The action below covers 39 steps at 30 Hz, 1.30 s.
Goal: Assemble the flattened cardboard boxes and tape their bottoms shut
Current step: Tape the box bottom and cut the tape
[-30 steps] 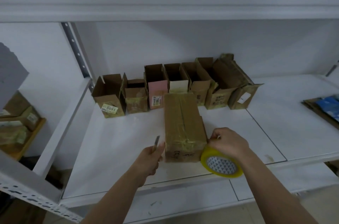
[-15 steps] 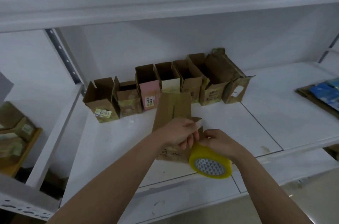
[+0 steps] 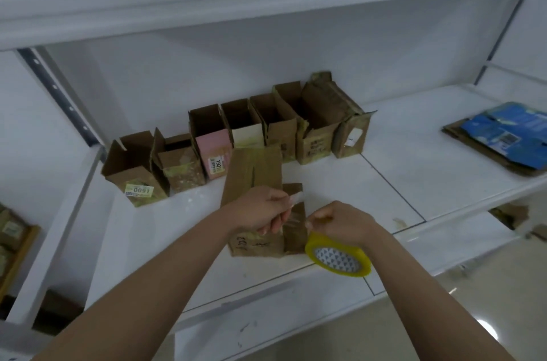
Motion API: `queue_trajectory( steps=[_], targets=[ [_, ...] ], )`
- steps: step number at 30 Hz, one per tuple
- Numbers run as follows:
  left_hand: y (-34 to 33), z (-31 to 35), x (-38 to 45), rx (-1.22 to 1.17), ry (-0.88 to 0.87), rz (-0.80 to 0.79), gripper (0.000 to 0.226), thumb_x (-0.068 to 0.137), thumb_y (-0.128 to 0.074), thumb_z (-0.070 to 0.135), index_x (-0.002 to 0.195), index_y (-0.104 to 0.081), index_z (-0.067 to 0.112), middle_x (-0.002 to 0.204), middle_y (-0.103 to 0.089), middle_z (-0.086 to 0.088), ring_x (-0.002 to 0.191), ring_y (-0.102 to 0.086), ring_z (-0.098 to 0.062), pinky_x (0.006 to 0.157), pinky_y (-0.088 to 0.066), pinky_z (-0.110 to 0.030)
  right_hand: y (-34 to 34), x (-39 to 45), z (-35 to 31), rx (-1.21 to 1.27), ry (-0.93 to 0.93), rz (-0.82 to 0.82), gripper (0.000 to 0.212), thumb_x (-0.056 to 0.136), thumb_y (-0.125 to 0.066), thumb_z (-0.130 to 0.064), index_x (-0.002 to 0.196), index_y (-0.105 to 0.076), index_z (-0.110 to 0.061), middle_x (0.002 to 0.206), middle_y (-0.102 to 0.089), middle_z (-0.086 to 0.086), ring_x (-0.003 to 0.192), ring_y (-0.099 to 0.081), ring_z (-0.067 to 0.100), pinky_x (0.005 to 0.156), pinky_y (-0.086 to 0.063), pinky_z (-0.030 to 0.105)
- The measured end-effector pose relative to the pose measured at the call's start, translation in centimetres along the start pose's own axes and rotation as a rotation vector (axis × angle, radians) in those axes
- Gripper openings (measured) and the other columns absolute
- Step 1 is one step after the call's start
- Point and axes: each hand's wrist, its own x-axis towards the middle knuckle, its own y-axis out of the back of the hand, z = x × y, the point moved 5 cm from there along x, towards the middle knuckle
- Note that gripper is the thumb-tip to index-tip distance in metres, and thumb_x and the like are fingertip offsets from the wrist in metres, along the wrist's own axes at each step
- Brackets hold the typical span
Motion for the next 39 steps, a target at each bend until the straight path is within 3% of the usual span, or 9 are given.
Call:
queue_trajectory(
  steps=[6,14,17,21,25,29,32,34,39],
  targets=[
    [-0.1,2.2,-0.5,0.381,0.009,-0.185,0.042,0.102,-0.044,0.035,0.068,-0.059,0.016,0.061,-0.058,0.005,0.051,-0.051,-0.005,0.063,-0.043,-0.024,0.6,-0.7,0.7,0.223,0.035,-0.002,0.011,0.088,-0.067,-0.039,0.084,-0.077,-0.041,0.099,-0.074,-0.012,0.1,-0.064,0.009,0.099,-0.049,0.038],
    [-1.5,3.2,1.4,0.809,0.104,-0.131,0.044,0.1,-0.043,0.028,0.06,-0.045,0.013,0.062,-0.043,-0.004,0.058,-0.04,-0.016,0.054,-0.031,-0.029,0.6,-1.3,0.6,0.12,-0.072,0.142,0.017,0.087,-0.061,-0.05,0.09,-0.076,-0.042,0.101,-0.069,-0.017,0.101,-0.063,0.013,0.089,-0.047,0.03],
    [-1.0,3.1,1.2,0.731,0.05,-0.171,0.044,0.102,-0.042,0.031,0.06,-0.048,0.018,0.064,-0.045,-0.009,0.056,-0.04,-0.012,0.056,-0.031,-0.029,0.0,-1.3,1.6,0.259,-0.113,0.131,0.014,0.079,-0.067,-0.049,0.082,-0.077,-0.039,0.097,-0.071,-0.016,0.098,-0.064,0.013,0.094,-0.049,0.036],
    [1.5,1.4,-0.5,0.242,0.037,-0.267,0.039,0.103,-0.04,0.033,0.071,-0.056,0.02,0.068,-0.055,0.006,0.061,-0.049,-0.007,0.066,-0.041,-0.022,-0.4,-1.6,4.0,0.355,-0.186,0.131,0.01,0.078,-0.072,-0.041,0.07,-0.072,-0.035,0.096,-0.07,-0.011,0.099,-0.064,0.017,0.097,-0.049,0.038],
    [2.3,0.1,-0.2,-0.028,0.108,0.009,0.037,0.105,-0.036,0.031,0.077,-0.054,0.014,0.066,-0.055,0.001,0.049,-0.047,-0.006,0.055,-0.04,-0.021,-0.3,-1.4,5.1,0.401,-0.208,0.152,0.008,0.072,-0.073,-0.045,0.073,-0.076,-0.038,0.095,-0.073,-0.011,0.097,-0.066,0.017,0.096,-0.05,0.042],
    [0.7,0.9,1.0,0.446,0.105,0.192,0.032,0.096,-0.053,0.043,0.079,-0.053,0.016,0.071,-0.055,0.0,0.063,-0.054,-0.011,0.058,-0.039,-0.028,-0.3,-1.0,5.3,0.428,-0.205,0.166,0.01,0.068,-0.072,-0.051,0.074,-0.075,-0.044,0.096,-0.073,-0.014,0.097,-0.066,0.015,0.097,-0.05,0.042],
    [-0.8,1.8,0.9,0.762,0.156,0.268,0.02,0.092,-0.061,0.028,0.102,-0.054,0.012,0.083,-0.054,-0.001,0.082,-0.06,-0.02,0.061,-0.041,-0.029,-0.2,-1.2,5.1,0.421,-0.21,0.182,0.01,0.075,-0.072,-0.049,0.069,-0.074,-0.041,0.099,-0.072,-0.012,0.098,-0.065,0.016,0.098,-0.049,0.042],
    [-1.4,2.1,1.0,0.851,0.187,0.295,0.024,0.093,-0.059,0.018,0.113,-0.051,0.009,0.084,-0.053,-0.002,0.078,-0.057,-0.021,0.059,-0.042,-0.03,0.1,-1.5,4.7,0.411,-0.183,0.191,0.015,0.08,-0.069,-0.051,0.068,-0.072,-0.042,0.096,-0.072,-0.011,0.095,-0.065,0.016,0.096,-0.05,0.041],
    [-0.1,1.9,0.5,0.555,0.162,0.275,0.027,0.085,-0.07,0.039,0.09,-0.051,0.02,0.081,-0.054,0.005,0.072,-0.052,-0.009,0.056,-0.035,-0.023,1.1,-1.9,4.0,0.485,-0.057,0.233,0.014,0.079,-0.067,-0.056,0.082,-0.076,-0.046,0.082,-0.073,-0.014,0.086,-0.068,0.013,0.092,-0.053,0.043]
  ],
)
